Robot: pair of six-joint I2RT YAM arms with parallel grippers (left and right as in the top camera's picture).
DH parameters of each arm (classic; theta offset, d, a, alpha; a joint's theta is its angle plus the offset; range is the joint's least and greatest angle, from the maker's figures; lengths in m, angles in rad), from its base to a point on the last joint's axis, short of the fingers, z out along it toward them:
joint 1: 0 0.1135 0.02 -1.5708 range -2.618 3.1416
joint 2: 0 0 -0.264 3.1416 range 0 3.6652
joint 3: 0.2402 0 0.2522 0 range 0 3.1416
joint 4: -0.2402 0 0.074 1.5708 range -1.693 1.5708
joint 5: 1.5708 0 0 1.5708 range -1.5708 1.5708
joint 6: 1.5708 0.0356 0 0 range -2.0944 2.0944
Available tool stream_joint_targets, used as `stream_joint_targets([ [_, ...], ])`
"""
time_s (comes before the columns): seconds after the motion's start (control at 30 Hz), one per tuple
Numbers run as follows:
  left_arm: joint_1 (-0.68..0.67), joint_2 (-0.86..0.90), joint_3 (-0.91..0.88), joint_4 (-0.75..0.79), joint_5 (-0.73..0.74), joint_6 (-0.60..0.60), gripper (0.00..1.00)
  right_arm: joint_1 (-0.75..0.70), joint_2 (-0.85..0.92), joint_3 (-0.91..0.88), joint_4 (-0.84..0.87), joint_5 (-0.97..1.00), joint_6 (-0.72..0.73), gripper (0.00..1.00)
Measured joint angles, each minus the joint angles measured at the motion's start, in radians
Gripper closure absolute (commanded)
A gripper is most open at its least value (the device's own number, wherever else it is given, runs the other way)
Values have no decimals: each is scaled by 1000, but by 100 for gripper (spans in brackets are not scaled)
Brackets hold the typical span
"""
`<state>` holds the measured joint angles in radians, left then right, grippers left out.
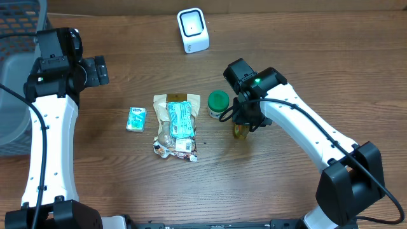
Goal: Scan the item barcode
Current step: 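Lift the yellow bottle and tilt it sideways with the right gripper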
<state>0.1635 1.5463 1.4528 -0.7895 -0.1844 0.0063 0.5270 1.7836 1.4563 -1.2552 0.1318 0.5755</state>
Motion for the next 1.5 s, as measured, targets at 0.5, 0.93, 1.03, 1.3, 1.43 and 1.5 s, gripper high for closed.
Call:
stream_joint_targets([
  [0.5, 0, 0, 0, 0, 0, 0, 0, -50, -152, 119, -70, -186, -118, 87],
  [0.93, 0, 0, 0, 0, 0, 0, 0, -248, -249, 128, -94, -783, -494, 88],
  [1.03, 0, 0, 0, 0, 0, 0, 0, -251, -249, 128, -111, -868, -556, 88],
  [1.3, 0, 0, 0, 0, 0, 0, 0, -251, -249, 128, -125, -1004, -617, 89],
  [1.43, 0, 0, 0, 0, 0, 0, 1, -251, -249, 128, -144, -1026, -633, 89],
  [1.5, 0, 0, 0, 0, 0, 0, 0, -251, -249, 128, -155, -1033, -647, 89],
])
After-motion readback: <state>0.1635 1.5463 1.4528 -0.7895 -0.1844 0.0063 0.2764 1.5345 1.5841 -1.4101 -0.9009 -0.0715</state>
